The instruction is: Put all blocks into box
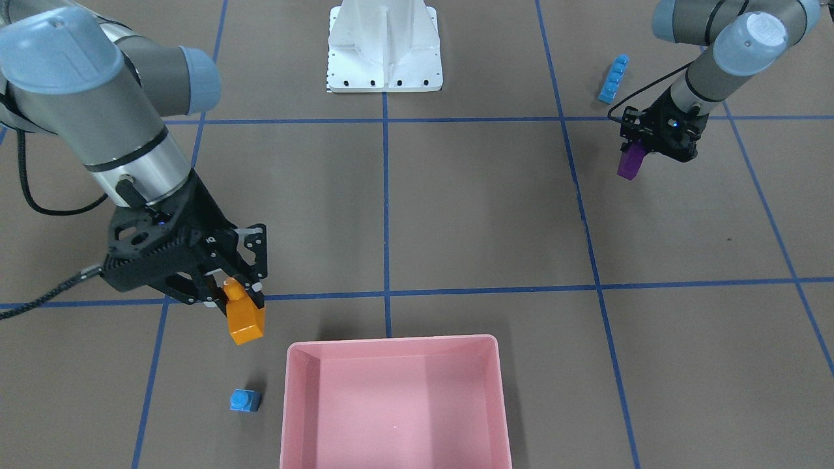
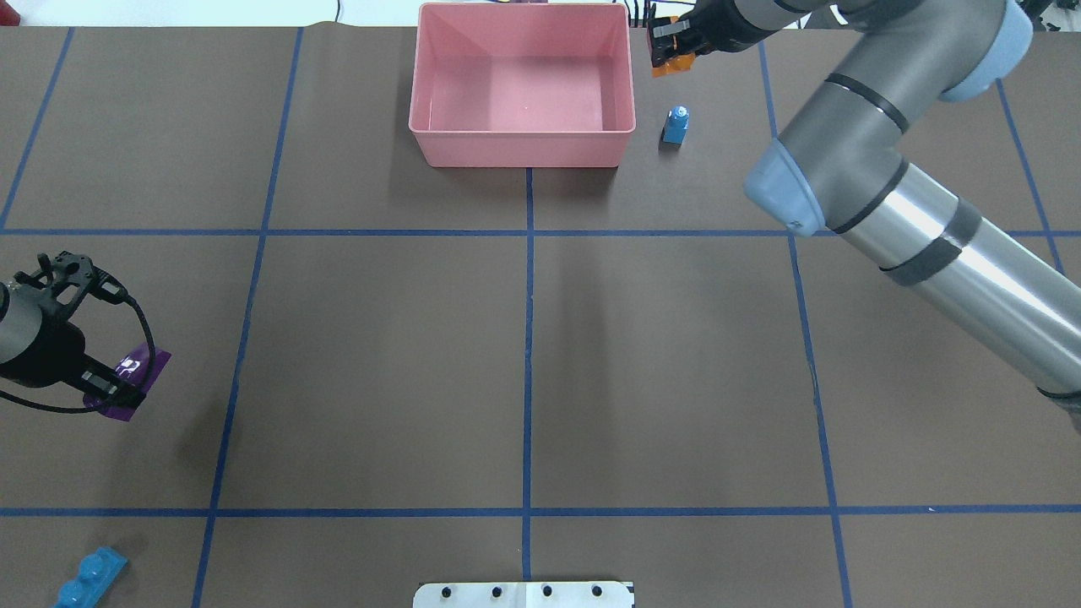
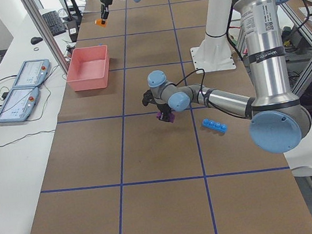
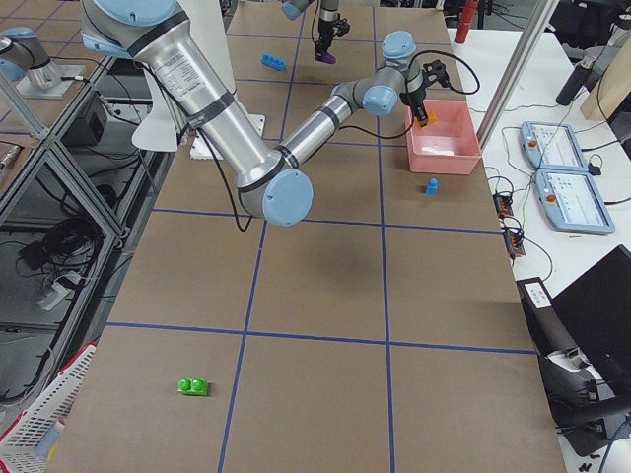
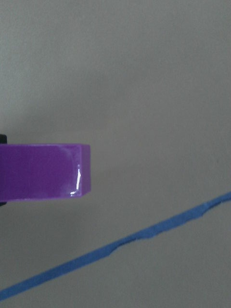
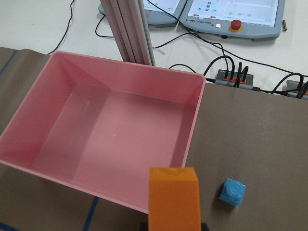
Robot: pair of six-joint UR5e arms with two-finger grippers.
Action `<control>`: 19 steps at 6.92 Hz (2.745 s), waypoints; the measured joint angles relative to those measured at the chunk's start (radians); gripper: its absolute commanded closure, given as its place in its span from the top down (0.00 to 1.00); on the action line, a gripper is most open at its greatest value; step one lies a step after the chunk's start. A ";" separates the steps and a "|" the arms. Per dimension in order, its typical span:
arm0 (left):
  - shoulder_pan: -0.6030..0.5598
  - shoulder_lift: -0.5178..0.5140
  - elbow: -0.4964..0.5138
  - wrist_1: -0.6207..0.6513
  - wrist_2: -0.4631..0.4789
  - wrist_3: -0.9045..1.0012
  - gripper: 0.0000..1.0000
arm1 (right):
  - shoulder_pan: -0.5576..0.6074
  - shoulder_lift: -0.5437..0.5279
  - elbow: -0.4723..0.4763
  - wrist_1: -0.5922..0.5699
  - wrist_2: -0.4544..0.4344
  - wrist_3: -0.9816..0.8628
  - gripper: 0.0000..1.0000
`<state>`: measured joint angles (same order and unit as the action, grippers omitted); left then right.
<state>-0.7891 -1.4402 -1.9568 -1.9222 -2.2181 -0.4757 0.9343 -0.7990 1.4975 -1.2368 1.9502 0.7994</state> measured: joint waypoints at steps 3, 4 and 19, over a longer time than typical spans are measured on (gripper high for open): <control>-0.019 -0.003 -0.031 0.002 -0.008 -0.005 0.00 | -0.034 0.226 -0.343 0.081 -0.079 0.012 0.00; -0.024 -0.006 -0.037 0.002 -0.009 -0.006 0.00 | -0.056 0.255 -0.443 0.173 -0.128 0.028 0.00; -0.060 -1.096 0.566 0.014 0.372 -1.046 0.00 | 0.056 -0.065 -0.144 0.028 -0.029 -0.266 0.99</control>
<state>-0.8490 -2.5363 -1.3907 -1.9079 -1.8462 -1.5213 0.9900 -0.8641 1.3532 -1.2086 1.9211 0.5333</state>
